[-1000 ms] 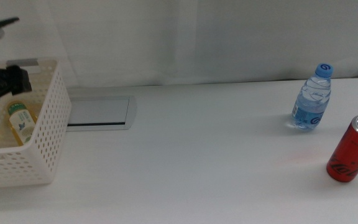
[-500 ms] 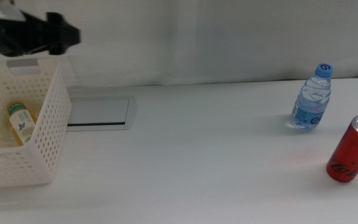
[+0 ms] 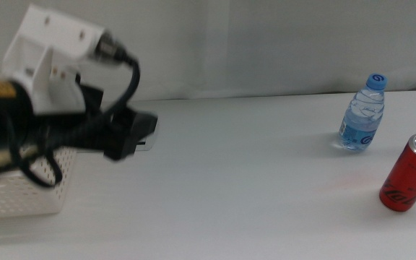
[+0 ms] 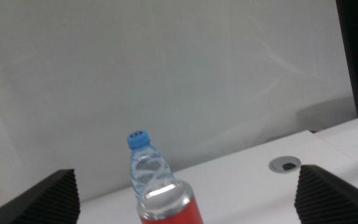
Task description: Use arms to grab the bottles and put them into the dustbin to the left of the table.
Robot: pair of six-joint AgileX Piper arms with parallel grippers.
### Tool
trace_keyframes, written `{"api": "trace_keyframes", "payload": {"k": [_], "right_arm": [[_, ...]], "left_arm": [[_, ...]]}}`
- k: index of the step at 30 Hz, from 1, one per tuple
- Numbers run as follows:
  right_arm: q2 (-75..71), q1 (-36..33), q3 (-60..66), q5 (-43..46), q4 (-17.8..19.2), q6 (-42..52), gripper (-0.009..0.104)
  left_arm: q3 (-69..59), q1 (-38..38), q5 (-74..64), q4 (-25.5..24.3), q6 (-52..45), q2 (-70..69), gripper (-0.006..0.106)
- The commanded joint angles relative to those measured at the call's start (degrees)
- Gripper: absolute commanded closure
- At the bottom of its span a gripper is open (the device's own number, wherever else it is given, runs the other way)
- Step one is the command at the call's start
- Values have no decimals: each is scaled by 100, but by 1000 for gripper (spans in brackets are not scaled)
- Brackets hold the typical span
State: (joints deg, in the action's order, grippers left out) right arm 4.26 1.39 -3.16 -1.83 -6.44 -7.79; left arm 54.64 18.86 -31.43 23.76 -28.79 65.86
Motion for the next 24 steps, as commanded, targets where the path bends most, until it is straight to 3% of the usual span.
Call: {"api": "trace_keyframes", "payload": {"k": [1, 11, 24], "right_arm": [[-3, 34, -290, -291, -62, 22, 4], [1148, 34, -2147, -2884, -43, 1116, 4], [3248, 34, -2409, -3153, -176, 1266, 4]], "left_arm": [[-543, 49, 309, 171, 75, -349, 18], [-1259, 49, 393, 238, 75, -906, 18], [-1259, 49, 402, 264, 75, -906, 18]]}}
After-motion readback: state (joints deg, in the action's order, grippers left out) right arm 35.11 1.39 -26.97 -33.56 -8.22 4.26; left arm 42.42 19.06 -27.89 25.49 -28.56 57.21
